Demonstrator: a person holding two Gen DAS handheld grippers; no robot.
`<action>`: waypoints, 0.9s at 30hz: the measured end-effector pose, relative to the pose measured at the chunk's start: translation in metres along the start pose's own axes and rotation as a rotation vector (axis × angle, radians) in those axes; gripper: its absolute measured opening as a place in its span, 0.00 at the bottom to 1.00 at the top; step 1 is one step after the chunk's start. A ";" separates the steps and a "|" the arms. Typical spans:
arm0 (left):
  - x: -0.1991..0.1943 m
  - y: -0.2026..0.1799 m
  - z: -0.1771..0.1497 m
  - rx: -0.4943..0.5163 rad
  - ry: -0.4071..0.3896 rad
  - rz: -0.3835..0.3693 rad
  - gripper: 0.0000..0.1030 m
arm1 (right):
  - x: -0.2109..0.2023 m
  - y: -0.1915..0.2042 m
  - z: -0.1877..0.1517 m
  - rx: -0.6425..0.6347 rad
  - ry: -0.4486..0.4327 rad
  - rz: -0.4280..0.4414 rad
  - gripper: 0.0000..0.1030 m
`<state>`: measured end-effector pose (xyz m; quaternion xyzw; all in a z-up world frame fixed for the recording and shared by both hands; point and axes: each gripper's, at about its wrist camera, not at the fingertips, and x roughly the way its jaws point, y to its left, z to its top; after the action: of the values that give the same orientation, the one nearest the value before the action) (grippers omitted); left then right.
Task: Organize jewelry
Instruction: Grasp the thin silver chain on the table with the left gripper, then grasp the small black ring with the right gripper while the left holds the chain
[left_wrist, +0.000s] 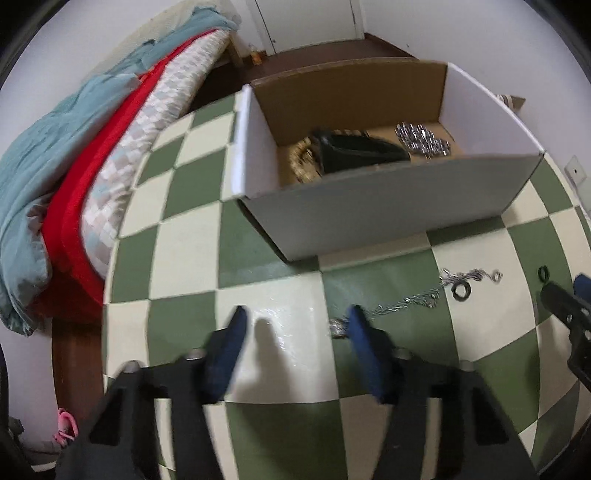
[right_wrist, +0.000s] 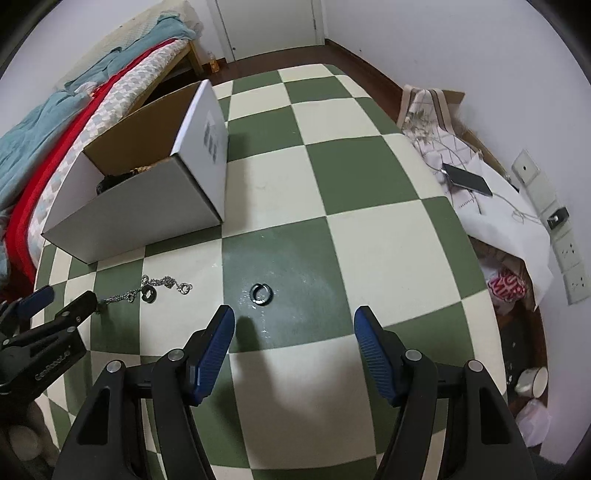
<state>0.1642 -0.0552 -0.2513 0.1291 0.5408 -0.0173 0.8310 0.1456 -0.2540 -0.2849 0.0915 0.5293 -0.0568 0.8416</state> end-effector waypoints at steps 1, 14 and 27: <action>0.000 -0.001 -0.001 0.000 0.001 -0.001 0.34 | 0.000 0.003 0.000 -0.012 -0.008 -0.014 0.62; -0.003 -0.009 -0.001 0.002 0.000 -0.037 0.07 | 0.003 0.021 0.001 -0.109 -0.069 -0.078 0.15; -0.053 0.013 -0.017 -0.033 -0.021 -0.129 0.07 | -0.028 -0.004 -0.007 0.016 -0.067 0.056 0.00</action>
<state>0.1296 -0.0443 -0.2073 0.0799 0.5396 -0.0633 0.8357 0.1267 -0.2564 -0.2632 0.1110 0.4975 -0.0403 0.8594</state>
